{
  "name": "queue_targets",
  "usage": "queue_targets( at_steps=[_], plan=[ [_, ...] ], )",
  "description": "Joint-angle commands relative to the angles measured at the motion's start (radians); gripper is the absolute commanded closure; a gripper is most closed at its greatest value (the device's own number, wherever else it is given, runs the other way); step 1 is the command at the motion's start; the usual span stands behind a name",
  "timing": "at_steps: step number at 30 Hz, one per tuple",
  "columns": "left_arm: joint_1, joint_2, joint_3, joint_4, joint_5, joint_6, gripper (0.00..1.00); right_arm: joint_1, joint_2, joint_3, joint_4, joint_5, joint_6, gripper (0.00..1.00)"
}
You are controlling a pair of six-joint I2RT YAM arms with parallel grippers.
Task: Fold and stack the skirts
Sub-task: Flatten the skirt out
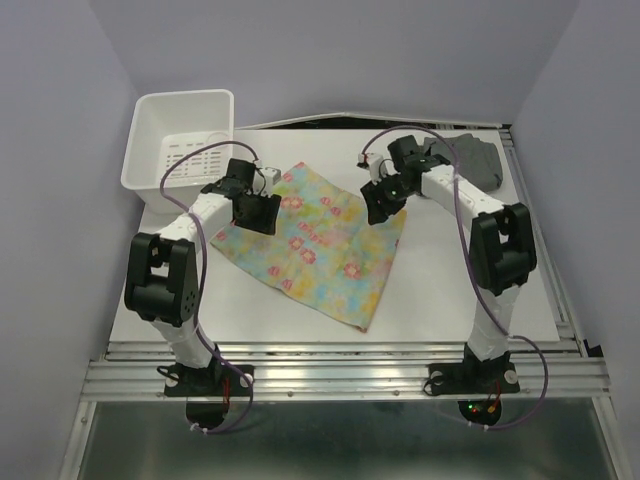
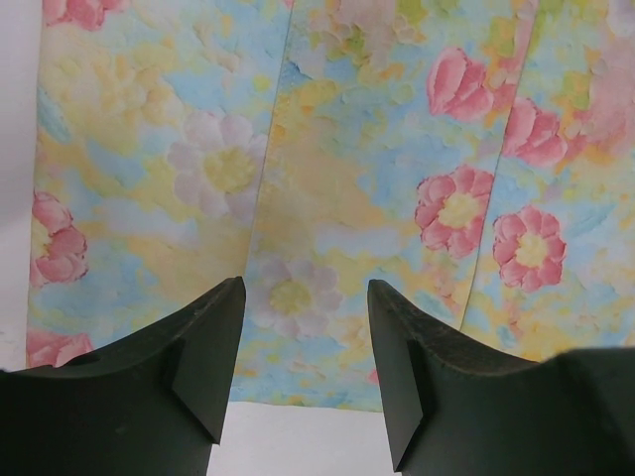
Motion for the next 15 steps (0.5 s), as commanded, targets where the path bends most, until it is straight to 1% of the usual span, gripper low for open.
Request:
queue_targets(
  at_steps=[1,5,10,13,15],
  plan=[
    [-0.006,-0.064,-0.02,0.006,-0.027,-0.004,0.37,0.017,0.102,0.062,0.032,0.117,-0.046,0.47],
    [-0.006,-0.077,-0.034,0.005,-0.041,0.005,0.37,0.017,0.133,-0.005,0.058,0.198,-0.099,0.49],
    [-0.006,-0.071,-0.043,0.017,-0.043,0.014,0.37,0.017,0.081,-0.206,0.034,0.225,-0.177,0.51],
    [-0.006,-0.034,-0.026,0.024,-0.041,0.019,0.37,0.017,0.029,-0.272,-0.023,0.143,-0.177,0.53],
    [-0.006,0.021,0.009,0.021,-0.03,0.025,0.37,0.03,-0.022,-0.338,-0.095,0.045,-0.177,0.53]
  ],
)
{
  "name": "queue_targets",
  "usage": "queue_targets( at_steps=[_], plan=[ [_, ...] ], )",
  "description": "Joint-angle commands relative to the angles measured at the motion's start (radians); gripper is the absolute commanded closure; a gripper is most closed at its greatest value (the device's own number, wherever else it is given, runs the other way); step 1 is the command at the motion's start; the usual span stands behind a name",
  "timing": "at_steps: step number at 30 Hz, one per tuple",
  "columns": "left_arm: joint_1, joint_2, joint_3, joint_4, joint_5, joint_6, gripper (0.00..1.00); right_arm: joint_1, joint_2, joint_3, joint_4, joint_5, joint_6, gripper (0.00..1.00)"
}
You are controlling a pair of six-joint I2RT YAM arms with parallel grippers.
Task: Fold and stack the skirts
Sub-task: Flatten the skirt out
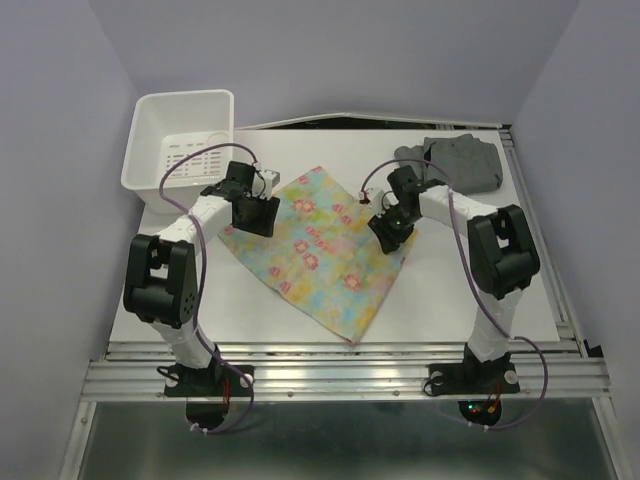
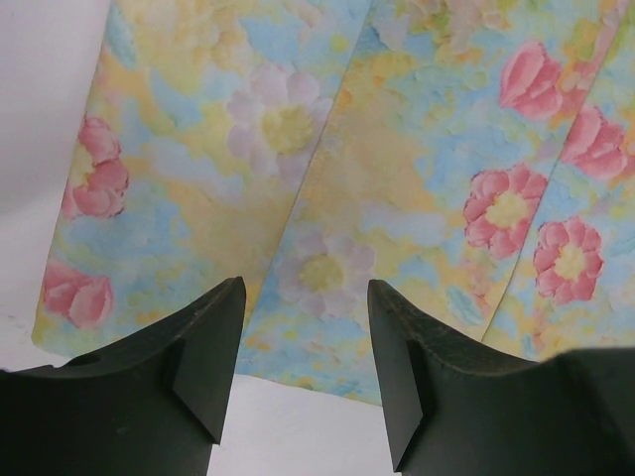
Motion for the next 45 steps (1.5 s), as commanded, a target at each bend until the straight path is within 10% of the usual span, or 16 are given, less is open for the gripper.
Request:
queue_targets(
  at_steps=[1,14,28,45],
  plan=[
    [-0.006,0.059,0.055,0.009,0.008,0.02,0.38,0.031,-0.071,-0.135,-0.19,-0.132,-0.026,0.53],
    [-0.176,0.4,0.377,-0.126,0.082,0.163,0.41,0.3,-0.163,-0.114,-0.433,-0.689,0.01,0.46],
    [-0.349,0.363,0.283,-0.101,0.168,0.293,0.4,-0.139,-0.163,0.303,-0.363,-0.497,0.035,0.46],
    [-0.17,0.263,0.536,-0.245,0.236,0.483,0.39,-0.199,0.099,0.419,-0.212,-0.155,-0.187,0.46]
  ],
)
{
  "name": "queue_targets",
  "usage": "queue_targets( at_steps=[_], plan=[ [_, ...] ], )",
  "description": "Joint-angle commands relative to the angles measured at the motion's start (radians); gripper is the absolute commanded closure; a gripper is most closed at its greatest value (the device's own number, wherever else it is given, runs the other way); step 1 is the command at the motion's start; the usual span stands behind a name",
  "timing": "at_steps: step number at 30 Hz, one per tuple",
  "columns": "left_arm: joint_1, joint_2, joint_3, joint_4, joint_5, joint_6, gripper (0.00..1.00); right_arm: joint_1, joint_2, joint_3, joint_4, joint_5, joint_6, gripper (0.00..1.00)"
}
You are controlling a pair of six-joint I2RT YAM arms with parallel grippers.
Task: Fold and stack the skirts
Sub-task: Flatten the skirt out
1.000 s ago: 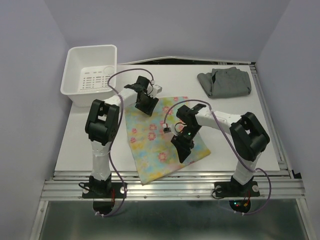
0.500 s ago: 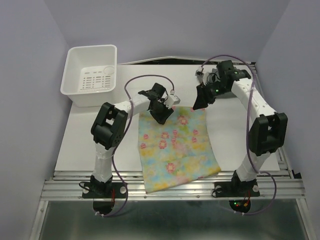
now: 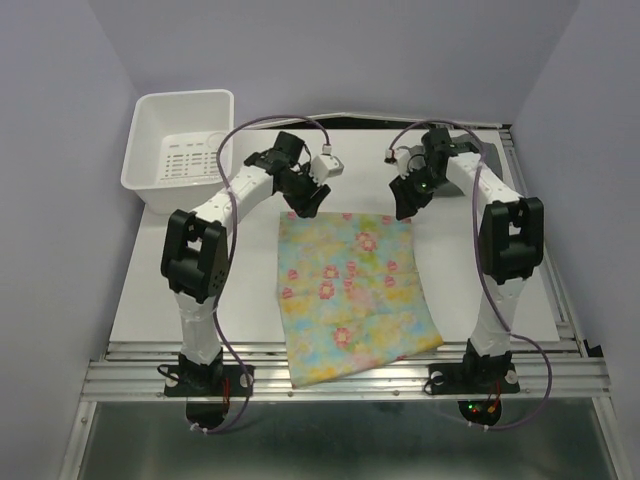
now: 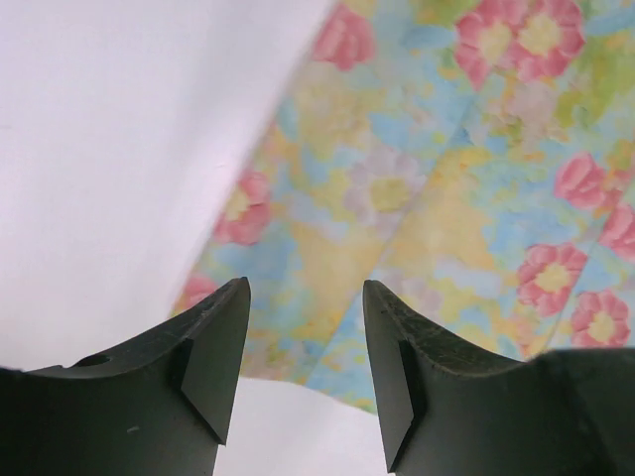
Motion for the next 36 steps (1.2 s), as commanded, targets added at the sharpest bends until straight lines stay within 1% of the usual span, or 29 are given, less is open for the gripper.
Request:
queue_targets(
  at_steps=[1,5,9,12,16,17,20,21,23,24,25,26,28,29,30,31,32,34,36],
  plan=[
    [0.061,0.008,0.124,-0.075,0.022,0.071,0.39,0.003,0.042,0.076,0.051,0.08,-0.088,0.46],
    [0.107,0.085,0.198,-0.119,-0.006,0.101,0.39,0.003,0.091,0.085,0.071,0.096,-0.117,0.46],
    [0.13,0.149,0.268,-0.149,-0.029,0.13,0.39,0.003,0.123,0.088,0.054,0.091,-0.155,0.46],
    [0.141,0.189,0.293,-0.172,-0.029,0.152,0.39,0.003,0.14,0.082,0.051,0.105,-0.172,0.47],
    [0.142,0.218,0.302,-0.196,-0.015,0.177,0.39,0.003,0.155,0.079,0.06,0.112,-0.177,0.53],
    [0.142,0.223,0.301,-0.199,-0.014,0.178,0.39,0.003,0.158,0.079,0.061,0.111,-0.177,0.56],
    [0.147,0.243,0.29,-0.198,-0.02,0.181,0.39,0.003,0.16,0.079,0.068,0.109,-0.175,0.61],
    [0.148,0.25,0.285,-0.195,-0.024,0.181,0.41,0.003,0.16,0.079,0.069,0.106,-0.175,0.64],
    [0.152,0.257,0.275,-0.184,-0.031,0.18,0.44,0.003,0.16,0.084,0.068,0.106,-0.174,0.66],
    [0.152,0.261,0.27,-0.182,-0.037,0.18,0.51,0.003,0.157,0.082,0.066,0.103,-0.174,0.68],
    [0.153,0.264,0.271,-0.179,-0.038,0.18,0.55,0.003,0.154,0.082,0.066,0.103,-0.174,0.71],
    [0.155,0.264,0.271,-0.176,-0.038,0.181,0.64,0.003,0.152,0.082,0.066,0.103,-0.172,0.72],
    [0.156,0.267,0.274,-0.173,-0.037,0.183,0.72,0.003,0.149,0.085,0.068,0.1,-0.166,0.76],
    [0.156,0.267,0.278,-0.173,-0.037,0.183,0.76,0.003,0.149,0.088,0.071,0.1,-0.16,0.81],
    [0.158,0.27,0.281,-0.176,-0.031,0.184,0.81,0.003,0.149,0.093,0.071,0.102,-0.155,0.88],
    [0.158,0.272,0.287,-0.181,-0.028,0.187,0.82,0.003,0.151,0.096,0.071,0.103,-0.149,0.91],
    [0.158,0.274,0.288,-0.188,-0.02,0.19,0.83,0.003,0.149,0.104,0.071,0.105,-0.149,0.97],
    [0.158,0.272,0.29,-0.196,-0.012,0.196,0.82,0.003,0.151,0.108,0.071,0.105,-0.148,0.99],
    [0.159,0.271,0.287,-0.204,-0.006,0.206,0.72,0.003,0.149,0.11,0.071,0.105,-0.146,0.99]
  ],
)
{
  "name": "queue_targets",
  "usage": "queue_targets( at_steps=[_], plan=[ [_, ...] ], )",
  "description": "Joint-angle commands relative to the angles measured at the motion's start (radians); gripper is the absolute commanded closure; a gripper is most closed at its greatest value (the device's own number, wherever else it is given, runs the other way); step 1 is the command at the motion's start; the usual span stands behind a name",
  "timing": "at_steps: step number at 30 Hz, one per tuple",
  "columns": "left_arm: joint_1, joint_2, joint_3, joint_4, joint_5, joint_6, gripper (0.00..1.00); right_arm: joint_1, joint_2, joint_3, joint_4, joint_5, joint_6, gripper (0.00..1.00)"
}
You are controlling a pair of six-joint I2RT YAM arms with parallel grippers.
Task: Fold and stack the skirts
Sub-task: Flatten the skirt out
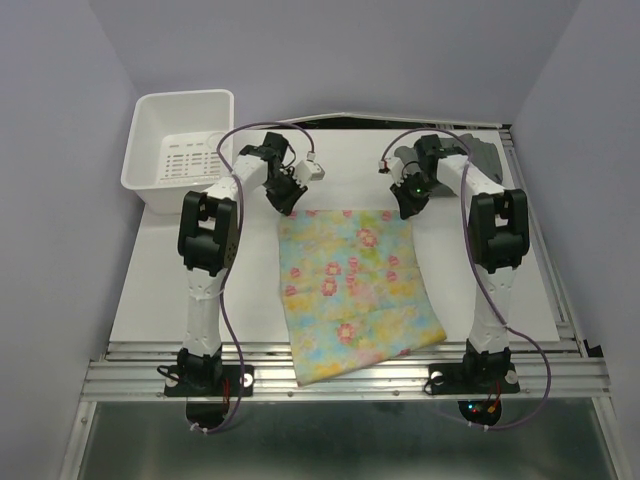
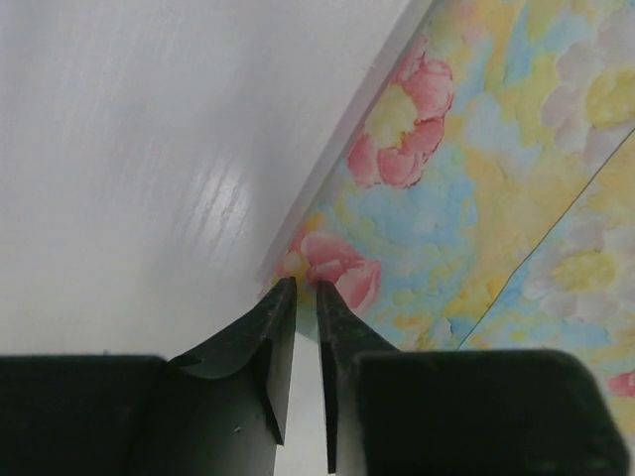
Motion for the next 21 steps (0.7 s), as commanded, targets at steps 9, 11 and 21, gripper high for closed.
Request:
queue_targets(
  at_steps=[9,11,21],
  plan=[
    [0.007,-0.01,0.024,-0.013,0.035,0.024,0.47,0.003,-0.002,0.041,0.015,-0.003,-0.015,0.99],
    [0.007,-0.003,0.026,-0.003,0.025,0.02,0.48,0.003,0.001,0.04,0.018,-0.001,-0.012,0.99],
    [0.008,0.007,0.027,0.059,-0.046,0.0,0.48,0.003,0.006,0.046,0.009,-0.009,-0.015,0.99]
  ],
)
